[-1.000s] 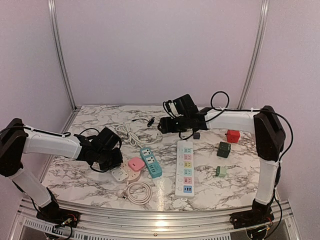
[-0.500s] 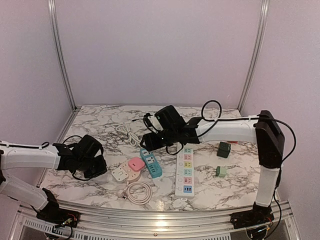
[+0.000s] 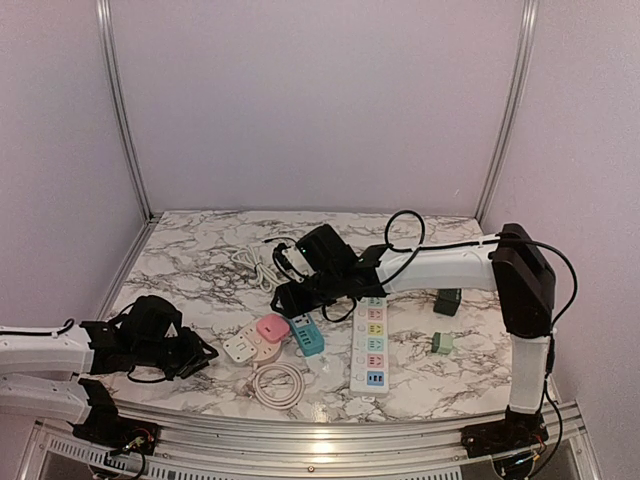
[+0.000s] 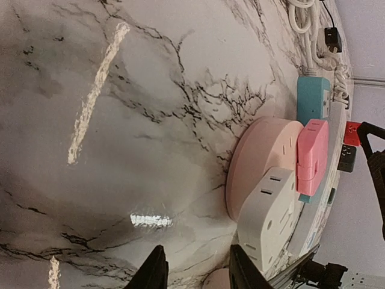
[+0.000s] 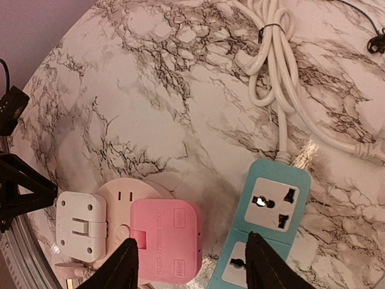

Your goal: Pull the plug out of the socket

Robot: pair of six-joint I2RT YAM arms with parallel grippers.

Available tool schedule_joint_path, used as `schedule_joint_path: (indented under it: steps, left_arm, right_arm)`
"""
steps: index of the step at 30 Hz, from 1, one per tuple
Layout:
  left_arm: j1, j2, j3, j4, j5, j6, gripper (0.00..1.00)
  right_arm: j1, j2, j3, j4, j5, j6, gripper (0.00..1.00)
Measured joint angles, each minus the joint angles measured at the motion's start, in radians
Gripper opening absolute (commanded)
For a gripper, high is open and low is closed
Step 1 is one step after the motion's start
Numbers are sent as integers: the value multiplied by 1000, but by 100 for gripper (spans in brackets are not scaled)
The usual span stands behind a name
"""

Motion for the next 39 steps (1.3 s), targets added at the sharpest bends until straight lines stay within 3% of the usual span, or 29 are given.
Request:
schedule_joint_path:
  steps: [12,25,29,39]
  left_arm:
    - [0,-29,-109,276,64,-105,48]
    - [0,150,-109,469,140,-127,54]
    - [0,188,-109,571,158,-152,53]
    - [0,249,-115,737,187,-203,38]
  right_arm:
    - [0,7,2,0,-3,0,57]
    - [0,11,2,-1,-3,0,57]
    - [0,11,2,-1,-2,0,57]
    - [0,11,2,-1,-2,0,57]
